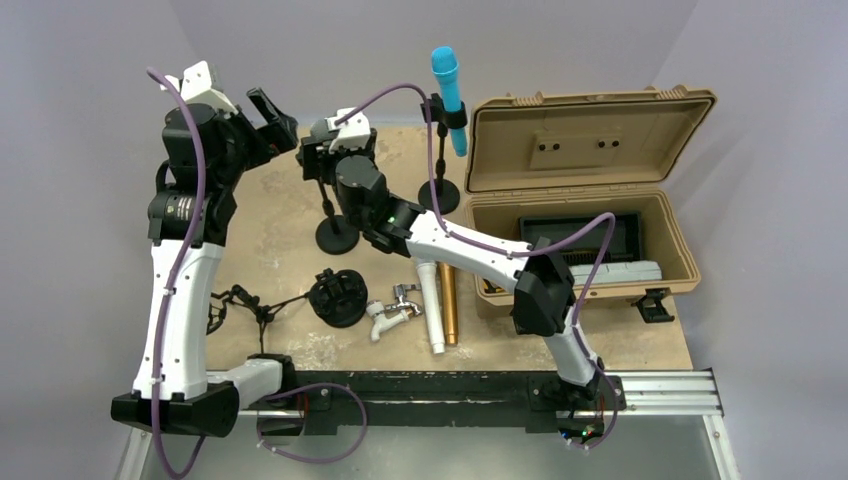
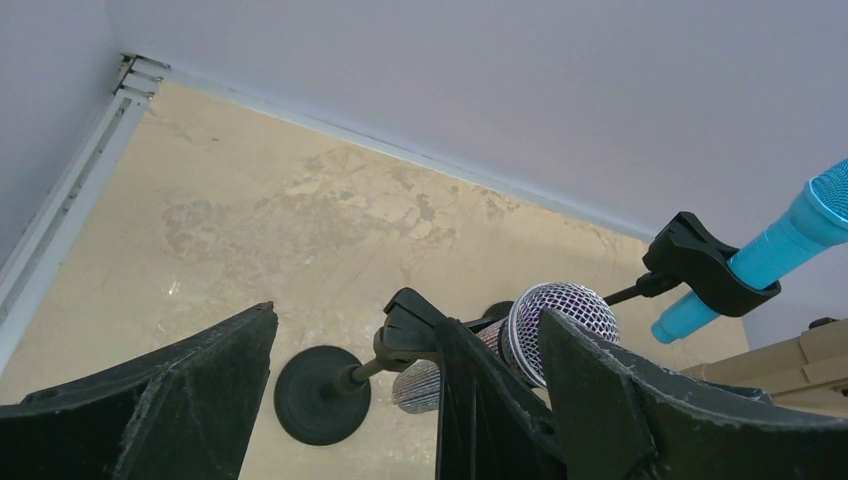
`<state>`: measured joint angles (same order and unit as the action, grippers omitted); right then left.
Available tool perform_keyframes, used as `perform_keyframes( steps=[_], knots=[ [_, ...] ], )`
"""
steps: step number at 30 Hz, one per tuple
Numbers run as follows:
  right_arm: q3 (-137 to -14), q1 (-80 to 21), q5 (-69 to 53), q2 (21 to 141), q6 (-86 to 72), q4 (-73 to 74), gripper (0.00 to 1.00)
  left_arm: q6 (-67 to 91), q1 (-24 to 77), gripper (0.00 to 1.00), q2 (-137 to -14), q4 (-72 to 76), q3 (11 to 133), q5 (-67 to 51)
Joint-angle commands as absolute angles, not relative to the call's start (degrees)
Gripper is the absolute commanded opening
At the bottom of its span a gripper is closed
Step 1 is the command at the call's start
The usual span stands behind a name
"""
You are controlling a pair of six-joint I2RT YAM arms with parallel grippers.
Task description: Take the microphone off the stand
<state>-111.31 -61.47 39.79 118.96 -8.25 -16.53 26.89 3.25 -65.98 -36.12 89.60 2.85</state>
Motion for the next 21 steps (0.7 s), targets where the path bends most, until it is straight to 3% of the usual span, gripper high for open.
perform_keyframes(
  steps=[1,5,7,10,15,21],
  knots=[
    [-115.7,-61.3,45.4,119.7,-4.7,-17.6,0.72,28.7,2.1,1.0,-66.3,-34.0,89.5,0.3],
    [-116.2,-61.3,45.8,120.5,-1.4,-19.4,0.58,28.2,1.8,1.0,-66.6,-34.0,89.4,0.3],
    [-116.3,-61.3,46.0,120.7,-0.4,-19.8,0.41,27.8,1.8,1.0,-66.6,-34.0,89.3,0.7],
    [-114.7,-61.3,44.7,119.9,2.9,-20.9,0.24,26.6,1.8,1.0,-66.6,-33.0,88.7,1.2],
    [-108.3,-60.9,37.3,115.1,8.4,-24.6,0.13,24.3,1.8,1.0,-67.5,-31.3,88.0,-1.7],
    [-97.4,-58.3,23.3,106.2,13.6,-29.3,0.08,24.0,1.8,1.0,-68.5,-28.9,86.6,-4.7]
  ],
)
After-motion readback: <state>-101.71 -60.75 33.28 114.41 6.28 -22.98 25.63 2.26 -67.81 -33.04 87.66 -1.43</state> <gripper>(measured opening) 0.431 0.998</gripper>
